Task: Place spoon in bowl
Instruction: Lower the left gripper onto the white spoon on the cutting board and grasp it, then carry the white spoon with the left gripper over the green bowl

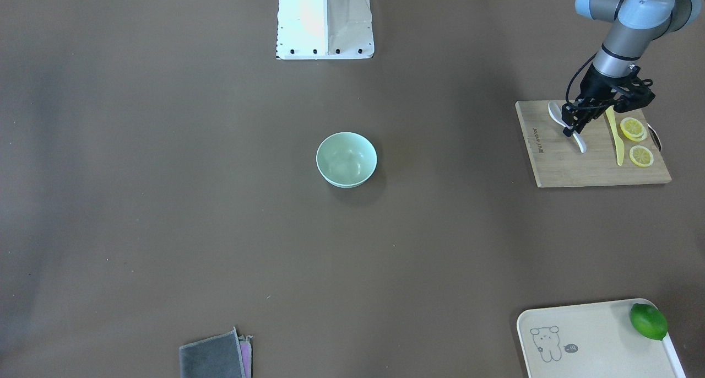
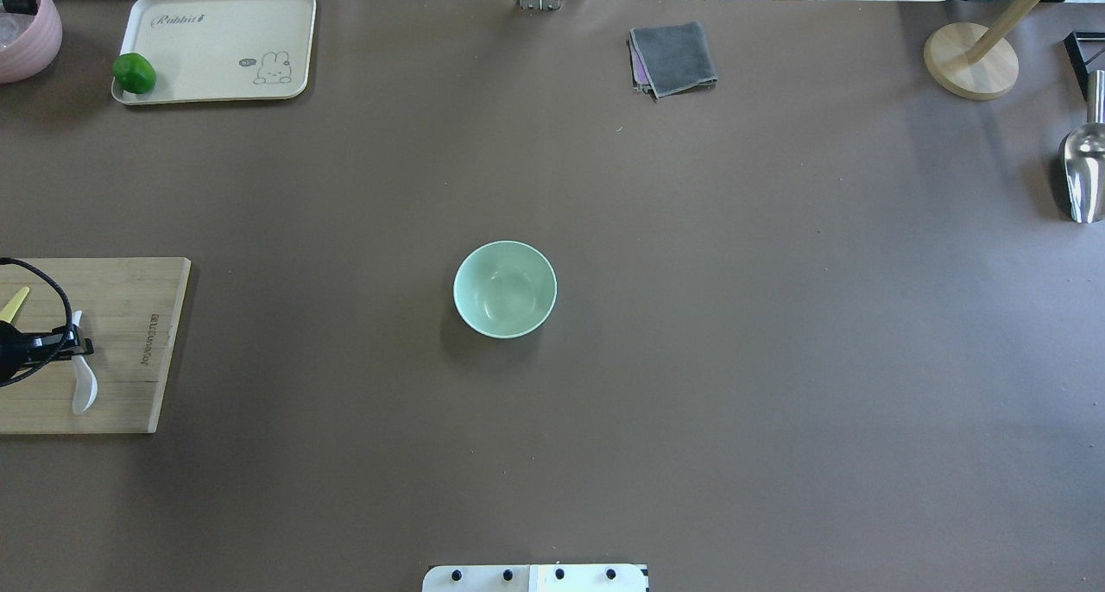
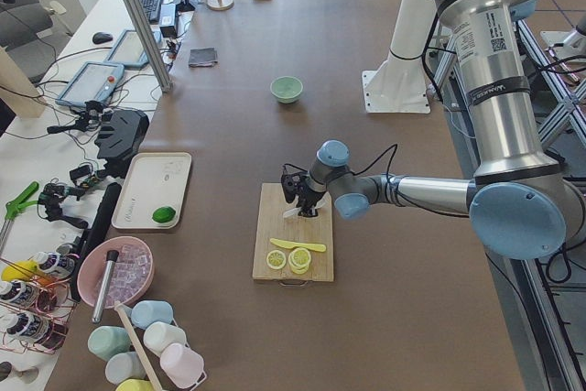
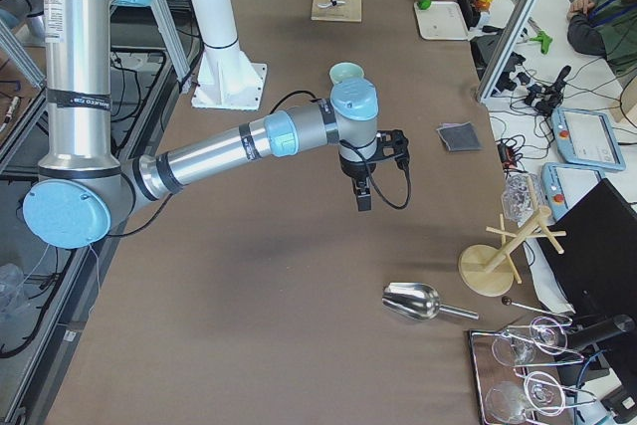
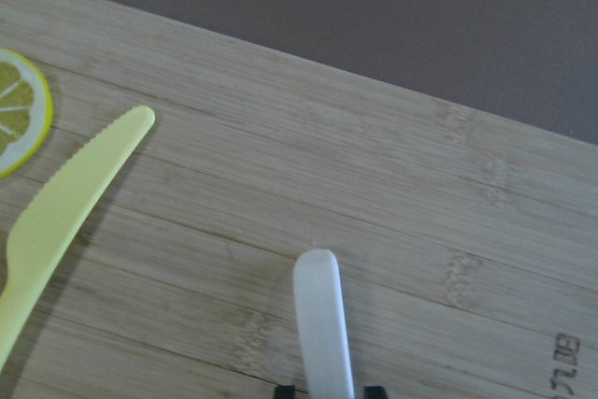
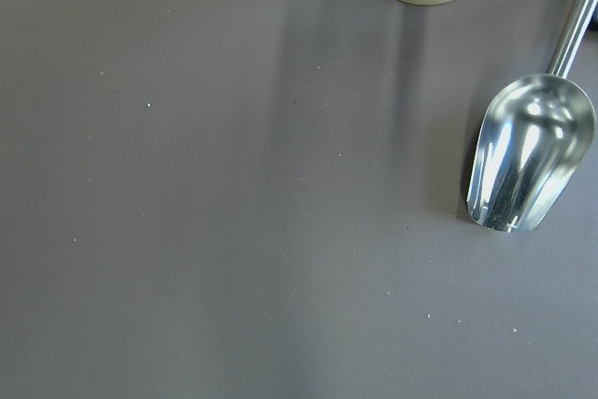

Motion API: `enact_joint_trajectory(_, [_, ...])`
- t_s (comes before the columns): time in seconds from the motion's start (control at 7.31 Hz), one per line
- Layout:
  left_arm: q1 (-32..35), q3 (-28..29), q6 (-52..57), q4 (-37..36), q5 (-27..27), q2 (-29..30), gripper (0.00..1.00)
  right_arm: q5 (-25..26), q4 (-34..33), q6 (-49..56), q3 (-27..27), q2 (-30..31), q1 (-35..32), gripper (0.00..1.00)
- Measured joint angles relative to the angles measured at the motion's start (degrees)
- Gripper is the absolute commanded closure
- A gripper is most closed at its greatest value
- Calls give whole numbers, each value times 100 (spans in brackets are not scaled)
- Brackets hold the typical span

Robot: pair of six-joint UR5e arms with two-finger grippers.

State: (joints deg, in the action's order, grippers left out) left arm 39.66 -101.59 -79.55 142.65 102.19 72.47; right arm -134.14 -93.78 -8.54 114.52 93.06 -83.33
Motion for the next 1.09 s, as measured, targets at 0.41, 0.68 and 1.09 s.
enact_joint_trajectory(0.41, [-3, -101, 12, -32, -4, 345, 100, 8, 0, 1, 1, 45, -14, 0])
enact_joint_trajectory(0.68, [-2, -127, -108, -81, 7, 968, 100, 4, 0, -6, 0, 140, -39, 0])
enact_joint_trajectory(1.09, [-249, -92, -1231, -756, -77, 2728, 100, 10, 0, -10, 3, 366, -162, 0])
